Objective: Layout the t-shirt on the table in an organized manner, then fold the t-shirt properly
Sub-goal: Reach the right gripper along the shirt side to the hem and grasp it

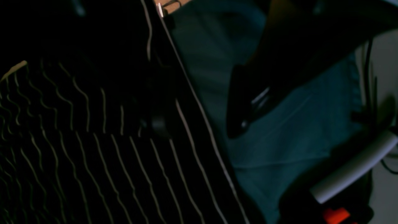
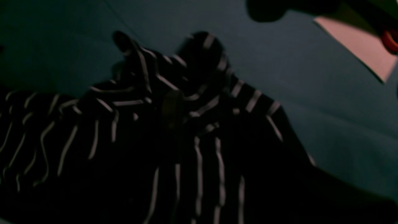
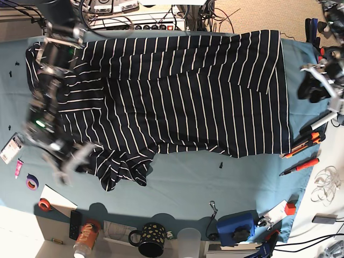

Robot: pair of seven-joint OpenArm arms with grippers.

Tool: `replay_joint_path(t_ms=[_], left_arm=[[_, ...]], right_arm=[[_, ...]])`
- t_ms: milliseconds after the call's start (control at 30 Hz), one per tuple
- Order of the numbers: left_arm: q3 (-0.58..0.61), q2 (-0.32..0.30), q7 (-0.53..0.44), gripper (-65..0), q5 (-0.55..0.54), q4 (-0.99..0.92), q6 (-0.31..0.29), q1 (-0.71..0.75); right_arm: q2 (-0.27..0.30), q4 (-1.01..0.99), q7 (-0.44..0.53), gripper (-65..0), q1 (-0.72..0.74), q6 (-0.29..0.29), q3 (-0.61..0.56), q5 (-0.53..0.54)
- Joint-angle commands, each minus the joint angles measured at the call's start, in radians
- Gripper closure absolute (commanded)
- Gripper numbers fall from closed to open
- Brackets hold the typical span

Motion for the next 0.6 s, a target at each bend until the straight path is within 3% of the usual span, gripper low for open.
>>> replay_joint_path(t_ms=[0,67,133,400,567], left_arm=[[-0.008,-0.02,-0.025,-27.0,0.003,0.015,0.0,-0.003],[-0.008,-0.02,-0.025,-27.0,0.01,0.015,0.0,-0.005],[-0.008,-0.02,-0.026,-27.0,0.01,0.015,-0.001,-0.005],[-0.008,-0.02,-0.04,-27.0,0.009,0.015,0.0,-0.005],[-0.008,-0.02,-0.039,-27.1,0.01,0.015,0.0,-0.005]], right_arm=[[0.005,-0.001,0.042,-19.6,0.032,-0.046,-0.022,-0.022],[0.0,-0.045,0.085,-19.6,0.047,-0.143,-0.08,-0.072],[-0.005,-0.109,0.11,-19.6,0.07,-0.186,-0.126,-0.126],[-0.119,-0.358,0.145,-19.6,0.194,-0.193,-0.149,-0.179],[-0.16,-0.473,0.14,-19.6,0.23,-0.263,-0.149,-0.278]])
